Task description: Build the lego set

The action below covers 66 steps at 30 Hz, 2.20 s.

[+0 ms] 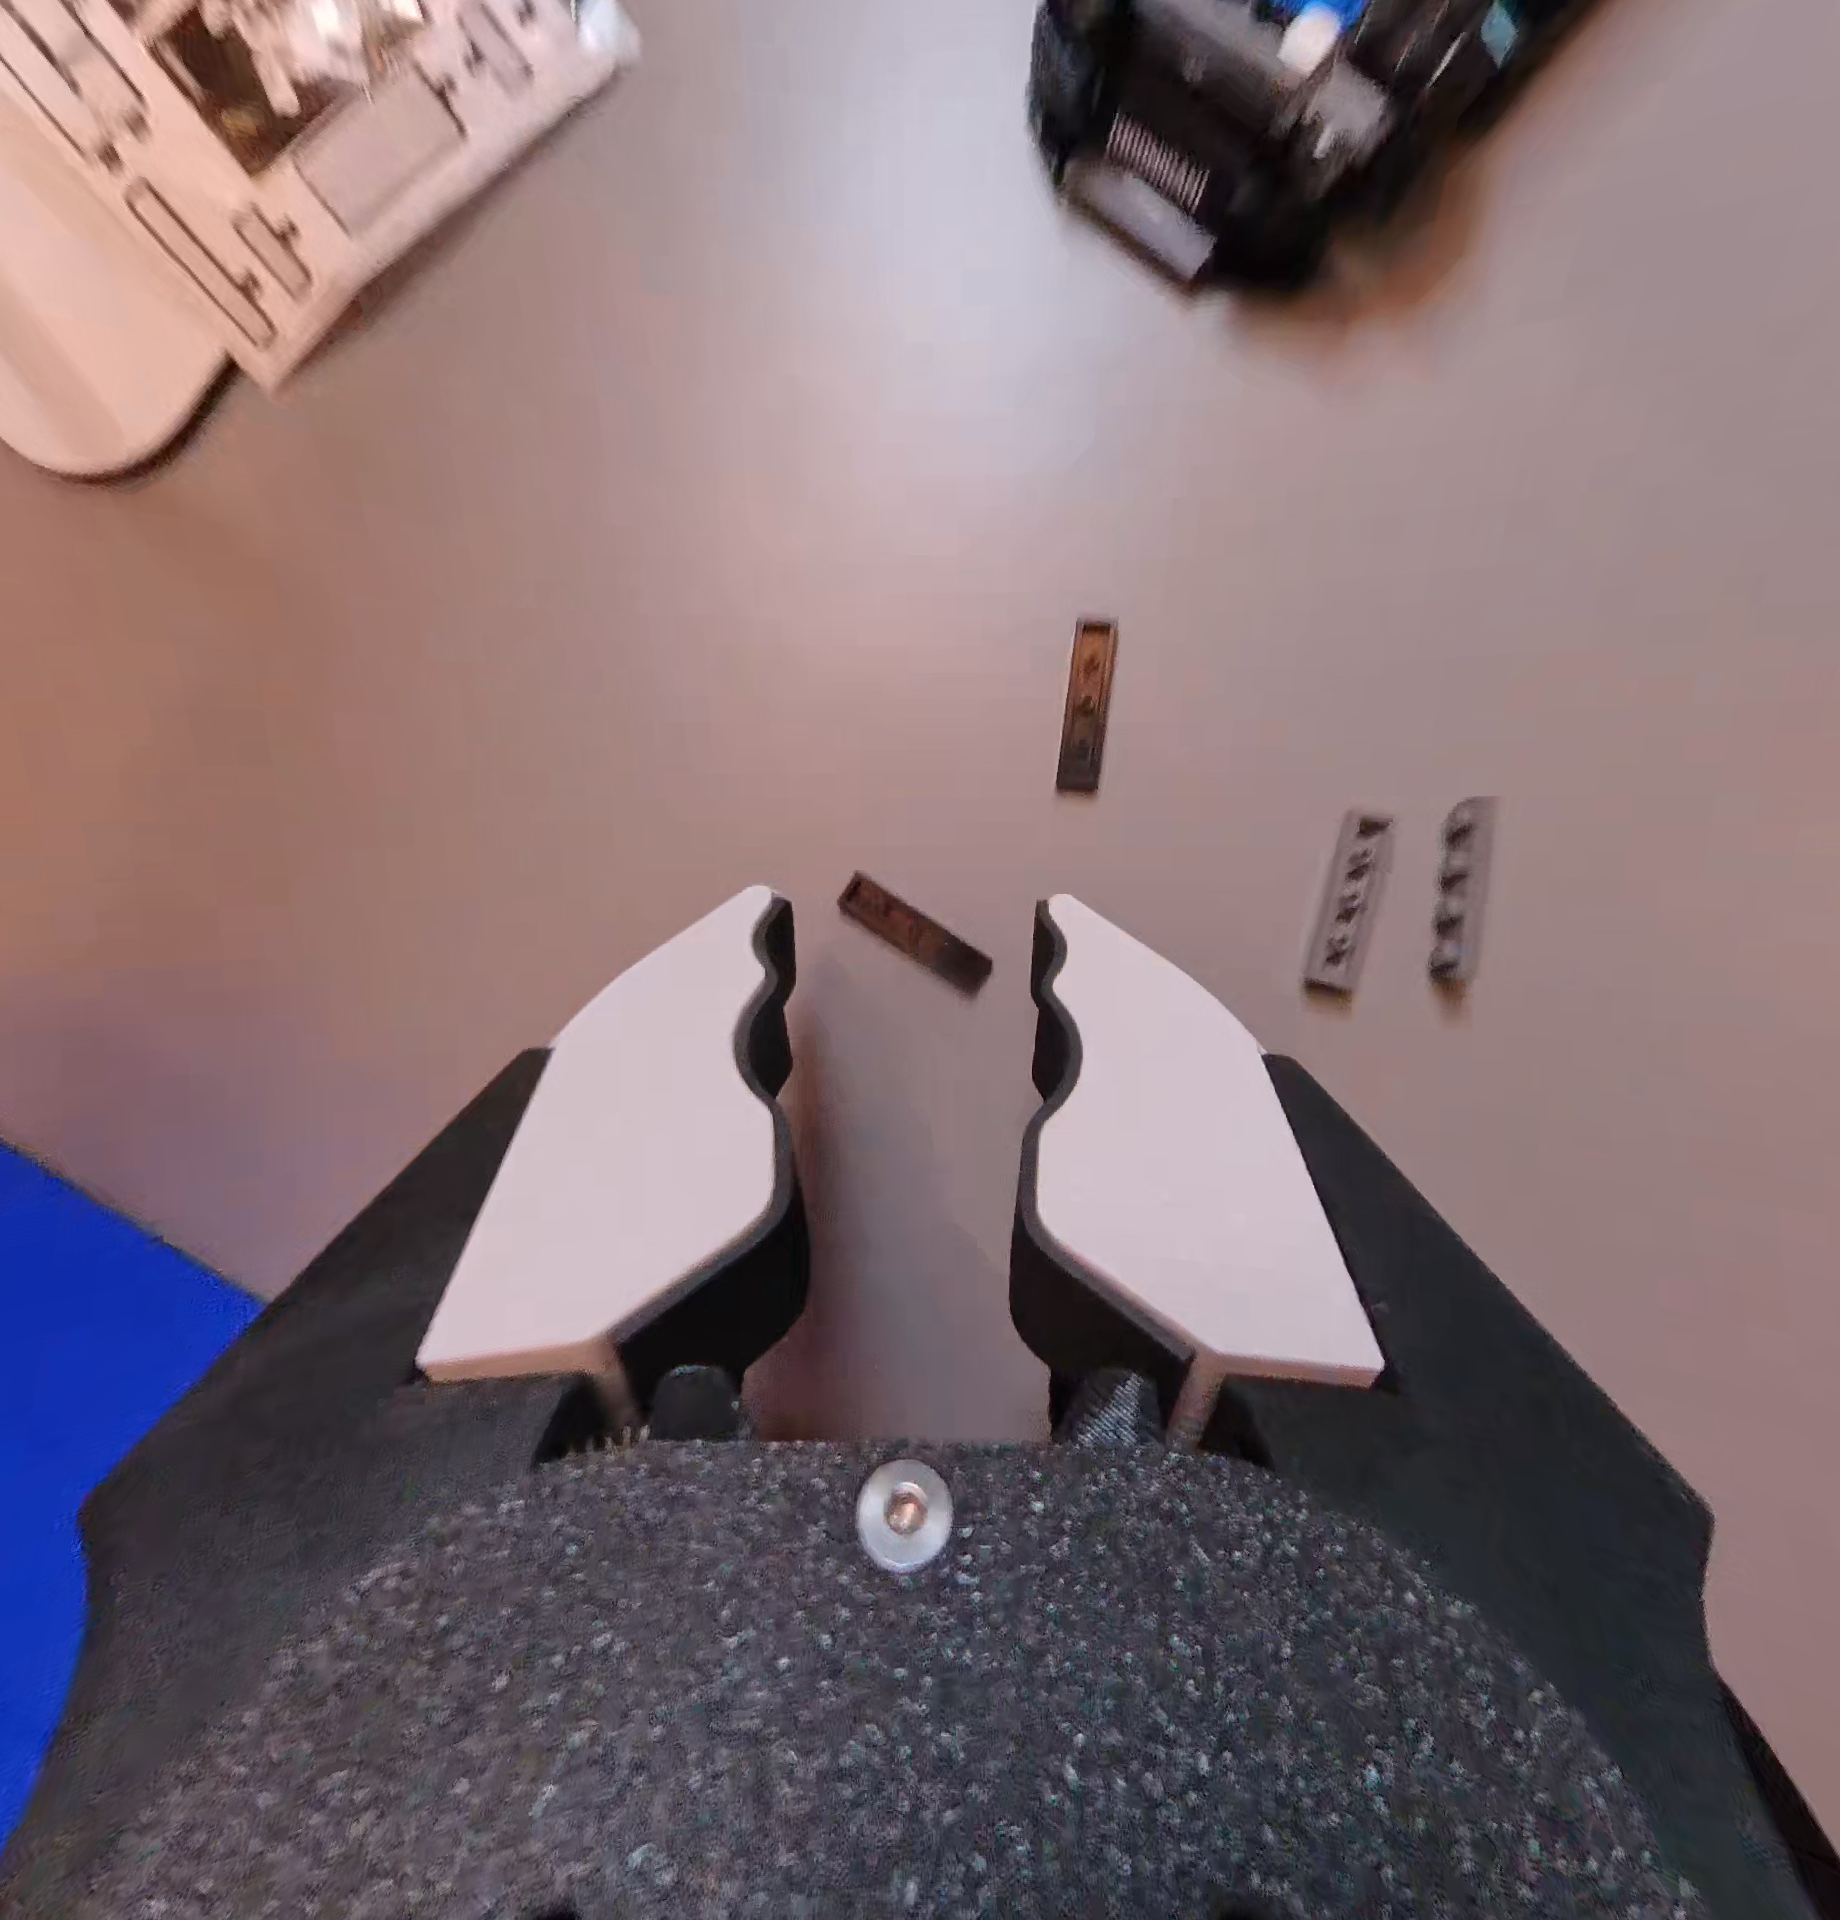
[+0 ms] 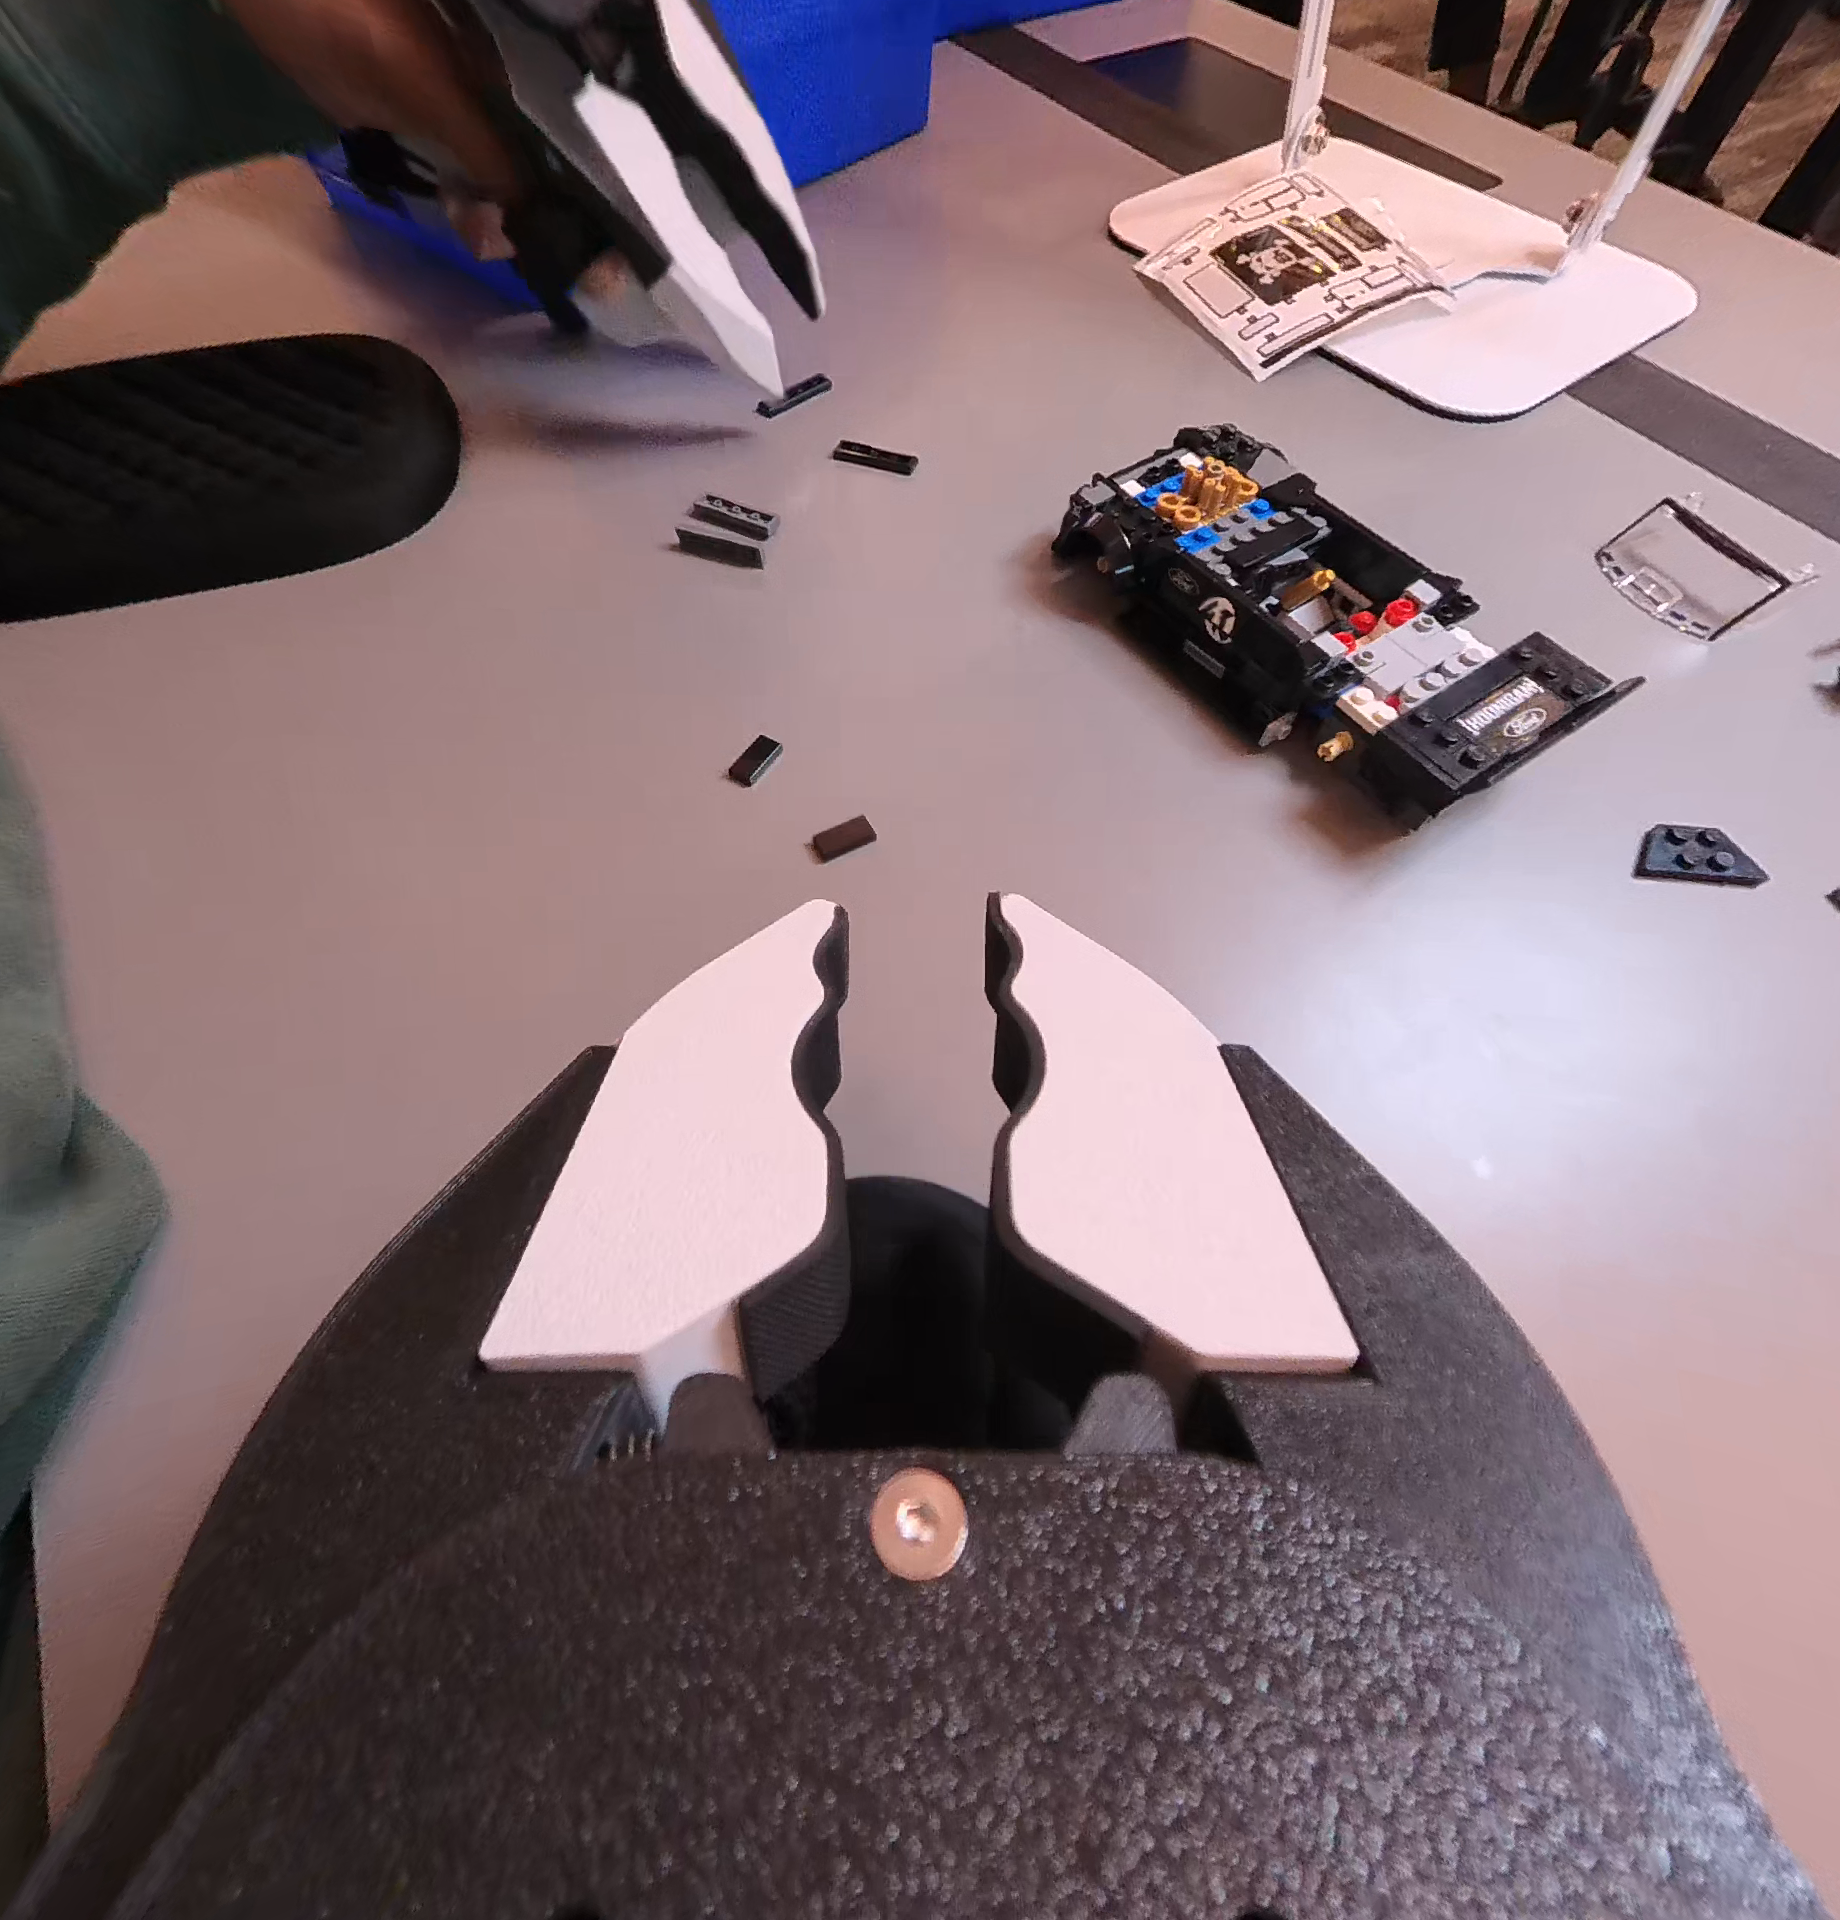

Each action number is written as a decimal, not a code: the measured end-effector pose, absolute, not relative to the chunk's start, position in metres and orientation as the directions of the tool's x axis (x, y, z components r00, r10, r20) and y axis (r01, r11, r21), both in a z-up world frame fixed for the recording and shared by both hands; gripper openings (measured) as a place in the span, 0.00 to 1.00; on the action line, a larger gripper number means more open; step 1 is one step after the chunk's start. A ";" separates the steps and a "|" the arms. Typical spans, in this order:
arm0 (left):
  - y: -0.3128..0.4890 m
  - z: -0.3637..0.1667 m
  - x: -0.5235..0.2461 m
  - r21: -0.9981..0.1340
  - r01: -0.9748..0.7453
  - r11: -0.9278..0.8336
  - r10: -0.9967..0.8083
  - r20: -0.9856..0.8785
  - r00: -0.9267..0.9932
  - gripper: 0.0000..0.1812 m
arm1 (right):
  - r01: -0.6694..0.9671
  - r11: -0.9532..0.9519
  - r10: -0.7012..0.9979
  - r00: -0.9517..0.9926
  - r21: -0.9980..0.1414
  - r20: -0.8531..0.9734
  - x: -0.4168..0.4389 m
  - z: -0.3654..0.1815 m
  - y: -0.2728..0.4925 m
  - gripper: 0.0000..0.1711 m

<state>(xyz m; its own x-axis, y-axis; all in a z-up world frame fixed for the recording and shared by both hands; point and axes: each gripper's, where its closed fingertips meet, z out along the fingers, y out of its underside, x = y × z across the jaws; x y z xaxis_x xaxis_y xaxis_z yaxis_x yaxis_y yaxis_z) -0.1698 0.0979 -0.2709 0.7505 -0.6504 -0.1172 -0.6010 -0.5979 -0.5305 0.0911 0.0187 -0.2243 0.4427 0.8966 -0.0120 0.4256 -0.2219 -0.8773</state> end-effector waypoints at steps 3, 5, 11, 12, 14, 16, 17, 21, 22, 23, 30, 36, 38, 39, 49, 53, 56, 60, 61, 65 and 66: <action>0.095 -0.283 -0.168 -0.536 -0.539 -0.650 -0.622 -0.032 0.782 0.21 | 0.425 -0.219 0.901 0.434 -0.878 -0.015 0.089 -0.223 0.017 0.15; 0.097 -0.283 -0.170 -0.543 -0.503 -0.672 -0.595 -0.008 0.804 0.18 | 0.432 -0.220 0.902 0.432 -0.875 -0.014 0.089 -0.223 0.016 0.15; 0.094 -0.284 -0.171 -0.558 -0.490 -0.669 -0.585 -0.011 0.811 0.05 | 0.438 -0.222 0.903 0.430 -0.871 -0.014 0.089 -0.225 0.014 0.15; 0.094 -0.284 -0.171 -0.562 -0.503 -0.656 -0.593 -0.028 0.805 0.04 | 0.439 -0.219 0.905 0.426 -0.871 -0.013 0.088 -0.224 0.013 0.15; 0.093 -0.283 -0.170 -0.573 -0.519 -0.635 -0.609 -0.041 0.792 0.05 | 0.437 -0.210 0.912 0.409 -0.875 -0.015 0.083 -0.222 0.012 0.15; 0.083 -0.266 -0.143 -0.672 -0.466 -0.575 -0.679 0.074 0.731 0.04 | 0.429 -0.196 0.926 0.376 -0.882 -0.023 0.072 -0.216 0.009 0.14; 0.077 -0.247 -0.124 -0.746 -0.390 -0.539 -0.713 0.157 0.684 0.04 | 0.421 -0.185 0.934 0.355 -0.888 -0.026 0.064 -0.212 0.007 0.14; 0.043 -0.152 -0.055 -0.924 0.025 -0.380 -0.858 0.363 0.364 0.04 | 0.221 -0.213 0.946 0.290 -0.952 -0.145 0.022 -0.173 0.001 0.15; 0.031 -0.135 -0.042 -0.924 0.104 -0.367 -0.885 0.382 0.265 0.04 | 0.124 -0.244 0.940 0.274 -0.962 -0.203 0.014 -0.158 0.002 0.14; 0.021 -0.123 -0.032 -0.918 0.170 -0.358 -0.902 0.387 0.192 0.04 | 0.036 -0.283 0.932 0.246 -0.958 -0.266 0.007 -0.145 0.003 0.14; -0.009 -0.107 -0.006 -0.885 0.271 -0.379 -0.920 0.392 -0.006 0.05 | -0.169 -0.404 0.905 0.067 -0.899 -0.420 -0.010 -0.101 -0.007 0.10; -0.018 -0.109 -0.004 -0.884 0.263 -0.386 -0.920 0.390 -0.039 0.05 | -0.137 -0.414 0.904 0.050 -0.900 -0.424 -0.012 -0.102 -0.014 0.03; -0.020 -0.109 -0.004 -0.883 0.262 -0.390 -0.919 0.391 -0.048 0.05 | -0.113 -0.416 0.907 0.027 -0.902 -0.421 -0.014 -0.101 -0.017 0.05; -0.019 -0.109 -0.005 -0.883 0.266 -0.386 -0.920 0.389 -0.044 0.05 | -0.100 -0.418 0.907 0.014 -0.903 -0.422 -0.015 -0.100 -0.018 0.06; -0.019 -0.110 -0.011 -0.898 0.252 -0.361 -0.929 0.369 -0.018 0.04 | -0.033 -0.369 0.929 0.028 -0.929 -0.370 -0.024 -0.100 -0.013 0.04; -0.008 -0.113 -0.020 -0.937 0.226 -0.266 -0.952 0.293 0.092 0.11 | 0.137 -0.287 0.954 0.129 -0.948 -0.270 -0.012 -0.112 0.002 0.04; 0.022 -0.122 -0.044 -0.986 0.112 -0.120 -0.928 0.151 0.339 0.16 | 0.591 -0.230 0.957 0.282 -0.773 -0.070 0.030 -0.170 0.033 0.05; 0.060 -0.150 -0.078 -0.983 -0.175 -0.062 -0.811 -0.053 0.583 0.17 | 0.873 -0.156 0.978 0.201 -0.463 0.049 0.066 -0.245 0.051 0.05; 0.063 -0.159 -0.084 -0.969 -0.236 -0.075 -0.795 -0.085 0.601 0.16 | 0.902 -0.133 0.986 0.161 -0.412 0.035 0.068 -0.260 0.049 0.05; 0.067 -0.187 -0.103 -0.917 -0.366 -0.160 -0.762 -0.121 0.636 0.16 | 0.953 -0.058 0.996 0.076 -0.299 0.049 0.067 -0.283 0.051 0.05; 0.067 -0.192 -0.107 -0.910 -0.376 -0.177 -0.756 -0.119 0.643 0.16 | 0.952 -0.053 0.996 0.070 -0.302 0.048 0.064 -0.282 0.052 0.05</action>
<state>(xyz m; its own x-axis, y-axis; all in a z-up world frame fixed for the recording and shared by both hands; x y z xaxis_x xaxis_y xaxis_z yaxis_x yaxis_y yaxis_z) -0.1066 0.0673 -0.1919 0.6432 -0.7564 -0.1188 -0.3758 -0.1767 -0.9097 0.0636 0.0521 -0.2822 0.0703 0.9964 0.0480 0.9518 -0.0526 -0.3022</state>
